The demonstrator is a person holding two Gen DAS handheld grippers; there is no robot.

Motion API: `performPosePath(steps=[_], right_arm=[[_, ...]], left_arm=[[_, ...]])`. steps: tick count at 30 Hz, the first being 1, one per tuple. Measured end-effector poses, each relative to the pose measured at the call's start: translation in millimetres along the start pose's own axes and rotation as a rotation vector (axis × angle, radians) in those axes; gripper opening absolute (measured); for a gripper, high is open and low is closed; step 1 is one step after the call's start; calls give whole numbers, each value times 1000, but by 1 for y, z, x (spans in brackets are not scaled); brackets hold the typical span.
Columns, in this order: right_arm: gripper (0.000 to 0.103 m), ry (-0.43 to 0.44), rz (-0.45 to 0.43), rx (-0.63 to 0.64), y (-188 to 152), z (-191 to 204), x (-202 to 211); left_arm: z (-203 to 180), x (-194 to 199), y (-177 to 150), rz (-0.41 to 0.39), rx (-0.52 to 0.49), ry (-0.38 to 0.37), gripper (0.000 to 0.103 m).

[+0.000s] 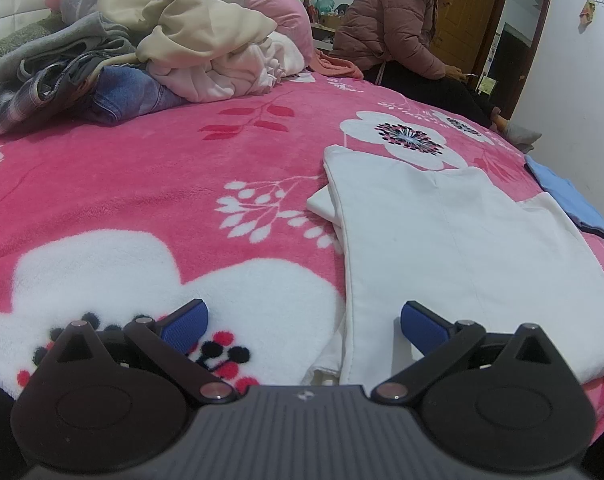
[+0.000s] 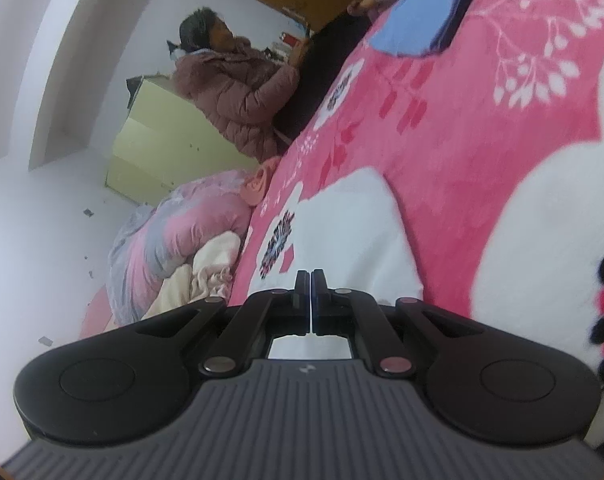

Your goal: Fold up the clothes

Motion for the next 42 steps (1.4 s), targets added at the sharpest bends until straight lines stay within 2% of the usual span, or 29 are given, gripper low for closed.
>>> performPosePath(steps=[9, 13, 19, 23, 29, 31, 34, 42], right_arm=[[0, -41, -100, 79, 22, 3, 41], [4, -58, -16, 176, 2, 15, 29], [7, -128, 137, 310, -39, 20, -5], [17, -165, 174, 396, -52, 23, -15], [18, -225, 188, 564, -62, 29, -29], [8, -233, 180, 589, -63, 29, -30], [0, -243, 166, 619, -63, 31, -31], [0, -220, 20, 507, -26, 32, -14]], left_arm=[[1, -1, 0, -3, 2, 2, 103], [1, 0, 0, -4, 4, 1, 103], [0, 0, 0, -4, 4, 2, 103], [0, -1, 0, -4, -6, 7, 103], [-1, -1, -1, -5, -7, 9, 103], [-1, -1, -2, -5, -9, 10, 103], [-1, -1, -2, -4, -10, 10, 103], [-1, -2, 0, -5, -6, 8, 103]])
Point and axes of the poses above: each gripper's, at about its wrist camera, not at the fingertips, and x roughly against the way its jaws point, z to its left, y to its top, the point moved 10 cm from there along -x, roughly the way its jaws point, and after that the axes turned 1 degree about -z, right-handed, at the moved point
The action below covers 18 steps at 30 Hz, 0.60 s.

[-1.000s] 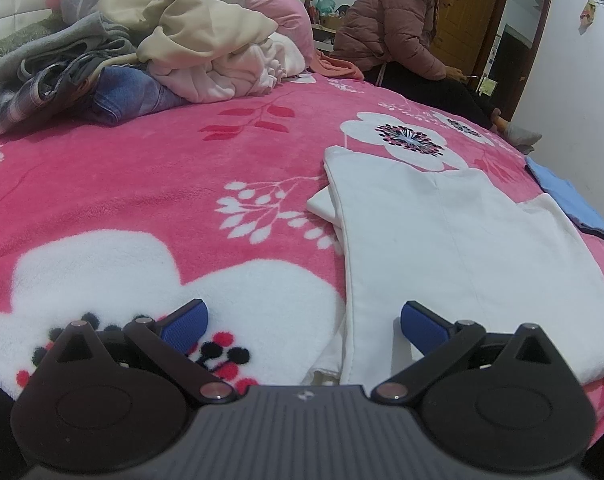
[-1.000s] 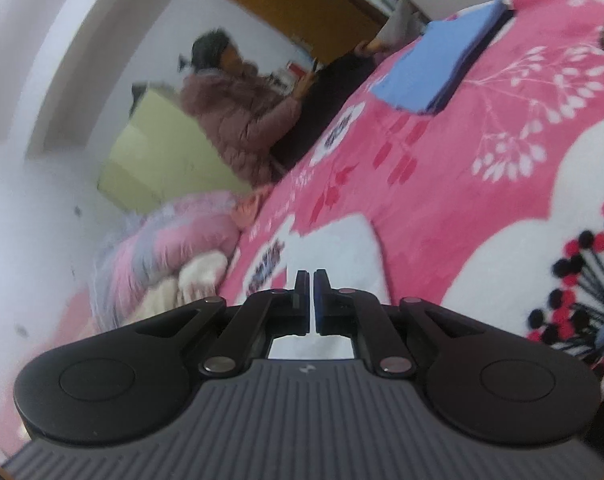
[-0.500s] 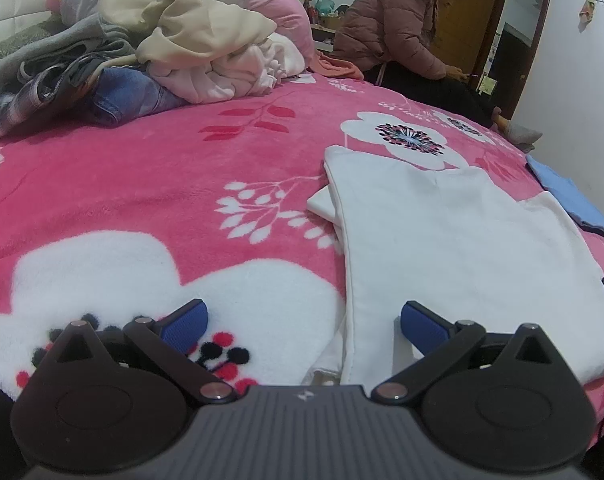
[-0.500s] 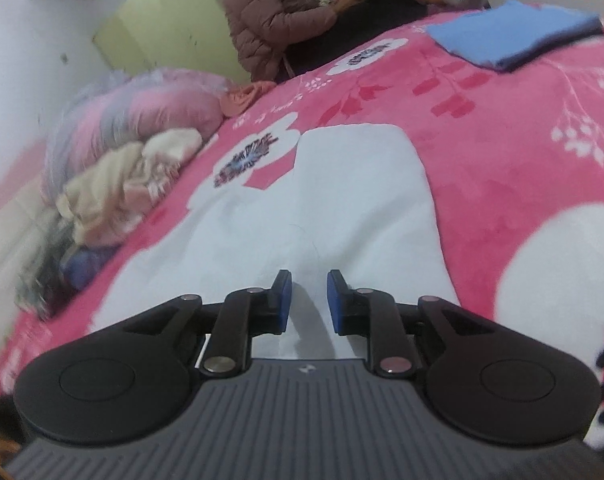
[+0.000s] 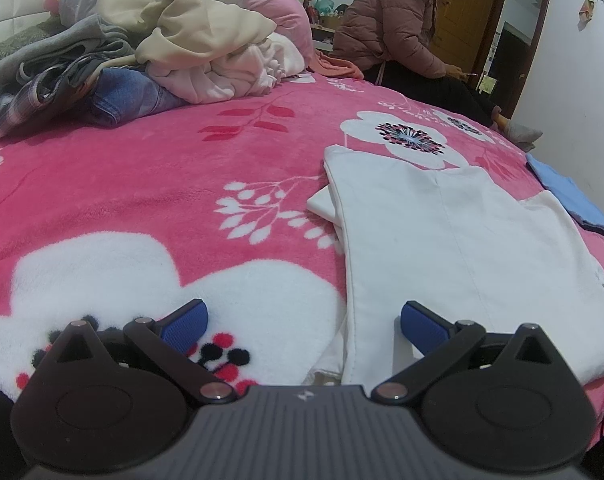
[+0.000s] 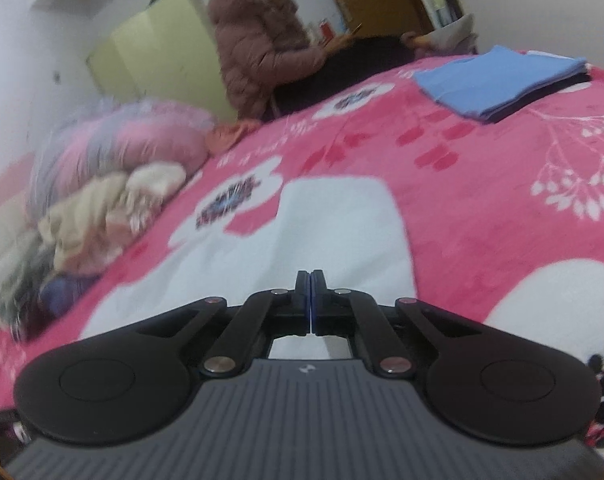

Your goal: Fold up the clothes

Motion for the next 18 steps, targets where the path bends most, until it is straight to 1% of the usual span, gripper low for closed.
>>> performPosePath(steps=[6, 8, 10, 12, 15, 16, 17, 18], right_arm=[[0, -43, -92, -39, 21, -19, 29], [0, -75, -129, -42, 27, -29, 48], [0, -135, -182, -51, 35, -48, 76], [0, -210, -227, -65, 40, -70, 106], [0, -379, -291, -104, 40, -115, 163], [0, -452, -307, -120, 36, -132, 182], [0, -546, -312, -140, 30, -152, 200], [3, -634, -306, -167, 21, -170, 216]], left_arm=[[1, -1, 1, -1, 6, -3, 103], [1, -1, 2, -2, 8, -4, 103], [2, -1, 2, -2, 10, -5, 103], [2, -1, 2, -2, 14, -5, 103], [2, 0, 3, -6, 27, -12, 103], [3, 0, 3, -7, 30, -16, 103], [3, 1, 3, -8, 31, -19, 103], [3, 1, 3, -8, 32, -23, 103]])
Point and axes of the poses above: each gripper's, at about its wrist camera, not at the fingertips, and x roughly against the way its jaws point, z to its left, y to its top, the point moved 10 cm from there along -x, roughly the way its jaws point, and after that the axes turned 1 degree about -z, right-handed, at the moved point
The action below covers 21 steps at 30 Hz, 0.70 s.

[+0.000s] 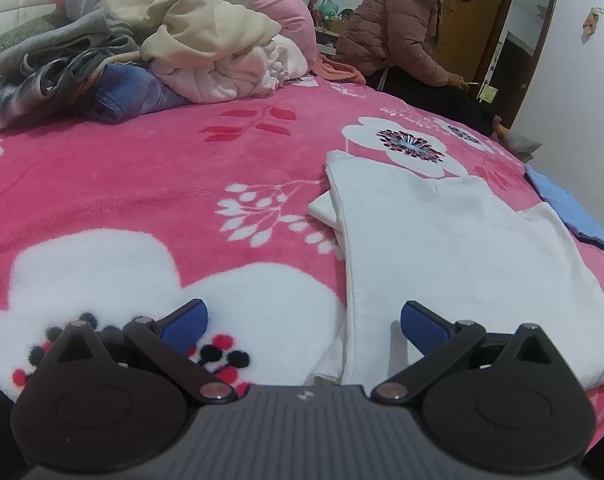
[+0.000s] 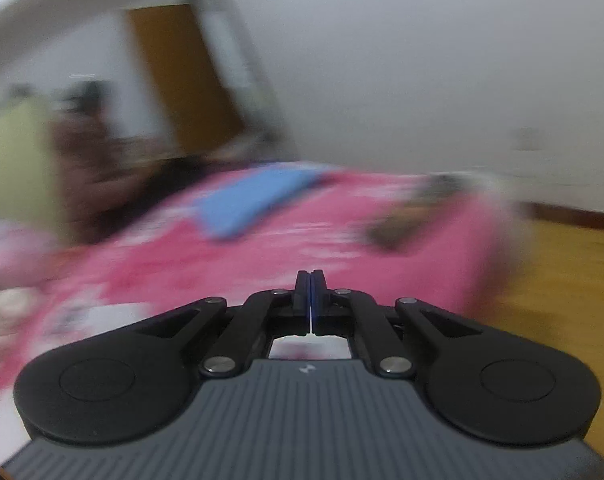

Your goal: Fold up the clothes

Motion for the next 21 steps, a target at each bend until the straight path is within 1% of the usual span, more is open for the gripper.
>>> performPosePath(steps=[1, 2, 3, 4, 6, 9, 11, 14, 17, 20, 21], right_arm=[[4, -91, 20, -25, -5, -27, 2], [5, -171, 58, -64, -14, -53, 2], [18, -222, 103, -106, -24, -73, 1], [41, -268, 154, -162, -37, -94, 1], [67, -355, 234, -280, -63, -128, 1], [67, -404, 275, -410, -91, -152, 5], [67, -352, 265, -414, -93, -146, 4], [67, -228, 220, -319, -78, -109, -3], [67, -29, 209, -239, -64, -52, -16], [67, 194, 250, -156, -61, 15, -31], [67, 255, 271, -127, -63, 37, -35]], left_arm=[[0, 0, 0, 1, 3, -3, 103], [1, 0, 1, 1, 10, -4, 103], [1, 0, 1, 2, 18, -5, 103], [1, 1, 2, 3, 27, -6, 103], [3, 2, 3, 5, 50, -8, 103], [5, 6, 6, 8, 89, -14, 103], [8, 9, 7, 7, 109, -15, 103], [11, 16, 8, -1, 124, -5, 103], [12, 23, 8, -6, 135, -10, 103], [12, 32, 8, -17, 137, -18, 103], [12, 35, 8, -21, 134, -21, 103]])
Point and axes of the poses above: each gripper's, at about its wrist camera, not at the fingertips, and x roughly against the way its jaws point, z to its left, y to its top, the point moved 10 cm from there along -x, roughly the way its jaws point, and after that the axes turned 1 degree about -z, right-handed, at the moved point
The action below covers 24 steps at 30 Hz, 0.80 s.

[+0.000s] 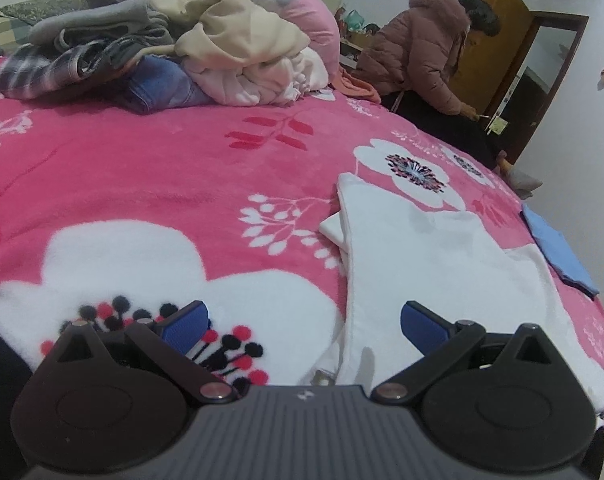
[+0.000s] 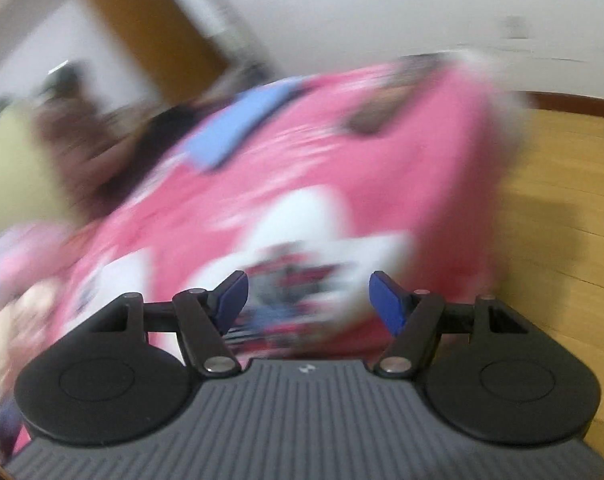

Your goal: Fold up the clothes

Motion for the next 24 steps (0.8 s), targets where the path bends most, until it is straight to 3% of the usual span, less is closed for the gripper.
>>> performPosePath(steps=[5, 9, 15, 20, 24], right_arm=[[67, 194, 165, 117, -25, 83, -43], [67, 253, 242, 163, -40, 117, -63], [61, 250, 301, 199, -49, 132, -78], [51, 237, 316, 213, -52, 134, -81], [40, 237, 329, 221, -54, 135, -80]], left_arm=[[1, 8, -2, -1, -25, -10, 103], [2, 10, -3, -1, -46, -6, 102], [2, 6, -2, -1, -65, -14, 96], [-4, -2, 1, -1, -95, -45, 79], [-17, -11, 3, 7, -126, -105, 71]])
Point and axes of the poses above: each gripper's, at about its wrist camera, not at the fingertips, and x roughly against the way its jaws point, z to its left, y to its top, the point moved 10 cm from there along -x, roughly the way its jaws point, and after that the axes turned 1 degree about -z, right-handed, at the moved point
